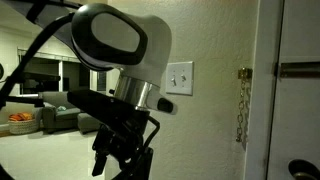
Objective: Flip the switch on the left side of the wall
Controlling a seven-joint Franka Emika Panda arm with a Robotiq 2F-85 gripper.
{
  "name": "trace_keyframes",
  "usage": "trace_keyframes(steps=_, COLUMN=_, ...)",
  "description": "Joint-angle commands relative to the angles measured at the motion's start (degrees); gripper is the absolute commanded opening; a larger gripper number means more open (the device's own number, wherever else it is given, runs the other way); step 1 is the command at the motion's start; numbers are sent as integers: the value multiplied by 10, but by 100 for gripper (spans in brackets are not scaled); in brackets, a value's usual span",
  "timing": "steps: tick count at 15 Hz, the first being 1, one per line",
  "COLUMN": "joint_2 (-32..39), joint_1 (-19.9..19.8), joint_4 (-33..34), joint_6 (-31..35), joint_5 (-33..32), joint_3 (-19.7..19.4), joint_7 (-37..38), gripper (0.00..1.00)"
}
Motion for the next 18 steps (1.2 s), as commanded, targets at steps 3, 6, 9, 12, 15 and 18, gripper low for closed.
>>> trace_keyframes(steps=3, joint_2=1, joint_1=-12, joint_4=1, joint_6=-1, joint_5=2, joint_3=11, joint_7=-1, gripper=100)
trace_keyframes(steps=6, joint_2=1, joint_1=-12, joint_4=1, joint_6=-1, joint_5=2, joint_3=11, joint_7=-1, gripper=100)
trace_keyframes(steps=9, joint_2=1, joint_1=-12, joint_4=1, joint_6=-1, joint_5=2, joint_3=11, joint_7=-1, gripper=100)
trace_keyframes(steps=12, joint_2=1, joint_1=-12, joint_4=1, joint_6=-1, joint_5=2, joint_3=11, joint_7=-1, gripper=100)
trace_keyframes(steps=15, joint_2=0, joint_1=-9, joint_4=0, joint_6=3, joint_5=3, joint_3=17, joint_7=2, gripper=100)
trace_keyframes(steps=18, joint_2=-4, joint_1=-4, joint_4=4, joint_6=6, joint_5=7, joint_3=30, joint_7=8, gripper=100)
